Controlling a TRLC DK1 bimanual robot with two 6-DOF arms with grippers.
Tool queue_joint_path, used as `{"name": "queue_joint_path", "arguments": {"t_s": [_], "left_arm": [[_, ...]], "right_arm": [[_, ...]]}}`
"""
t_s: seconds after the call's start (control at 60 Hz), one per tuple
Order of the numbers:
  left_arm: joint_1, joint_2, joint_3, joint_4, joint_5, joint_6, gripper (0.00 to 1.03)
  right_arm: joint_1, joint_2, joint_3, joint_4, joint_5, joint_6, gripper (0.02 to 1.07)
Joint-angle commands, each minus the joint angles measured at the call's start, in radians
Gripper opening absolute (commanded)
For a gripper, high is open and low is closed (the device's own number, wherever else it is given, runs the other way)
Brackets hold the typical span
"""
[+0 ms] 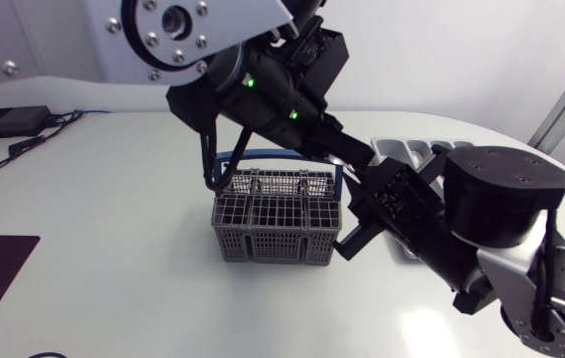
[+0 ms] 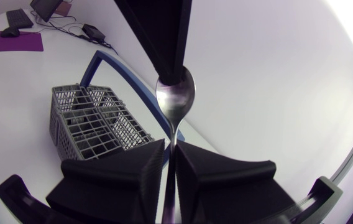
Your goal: Unload the cutlery basket into the drawer organizer.
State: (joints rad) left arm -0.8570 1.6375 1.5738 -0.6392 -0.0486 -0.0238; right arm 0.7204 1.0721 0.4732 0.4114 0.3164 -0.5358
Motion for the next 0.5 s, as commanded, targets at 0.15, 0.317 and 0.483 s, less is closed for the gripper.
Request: {"name": "queue_joint_path", "arguments": {"t_s": [0.15,0.317,0.483], "left_arm": [[0.019,0.033,0.031,-0.016,0.012,-0.027,0.10],[0.026,0.033,0.025,-0.017,0.012,-0.028,0.10],[0.029,0.030,0.034,-0.017,0.010,-0.028,0.11]], "right_arm": [[0.007,-0.001,0.012,0.015,0.010,-0.018,0.11],[0.008,-0.003,0.012,0.007,0.010,-0.023,0.08],[0.007,-0.014,0.004,0.003,0.003,-0.032,0.08]]}}
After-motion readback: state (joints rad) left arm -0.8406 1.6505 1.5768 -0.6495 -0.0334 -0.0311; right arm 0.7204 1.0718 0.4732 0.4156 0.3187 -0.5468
